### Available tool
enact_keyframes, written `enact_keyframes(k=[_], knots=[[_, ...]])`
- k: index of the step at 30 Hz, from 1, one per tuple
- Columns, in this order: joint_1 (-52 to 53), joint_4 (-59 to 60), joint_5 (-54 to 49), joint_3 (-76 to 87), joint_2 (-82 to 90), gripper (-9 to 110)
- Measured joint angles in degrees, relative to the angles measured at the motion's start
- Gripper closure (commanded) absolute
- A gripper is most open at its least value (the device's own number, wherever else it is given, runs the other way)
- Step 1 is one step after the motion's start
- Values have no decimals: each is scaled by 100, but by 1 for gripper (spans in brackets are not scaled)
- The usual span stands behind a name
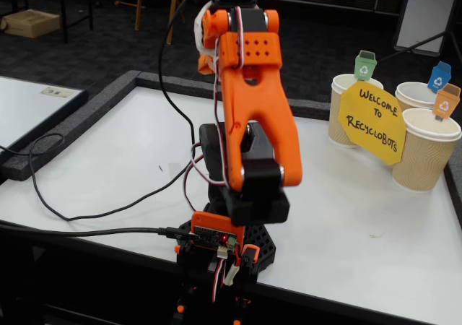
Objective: Sort rubbish by color.
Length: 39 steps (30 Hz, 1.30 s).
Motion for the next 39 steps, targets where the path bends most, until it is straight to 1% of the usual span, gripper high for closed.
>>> enact_keyframes(k=[8,13,33,39], knots=[[571,35,-18,-9,211,101],[1187,35,-9,-9,211,101],[5168,-44,-18,149,211,101],[5994,-44,-18,149,211,101]])
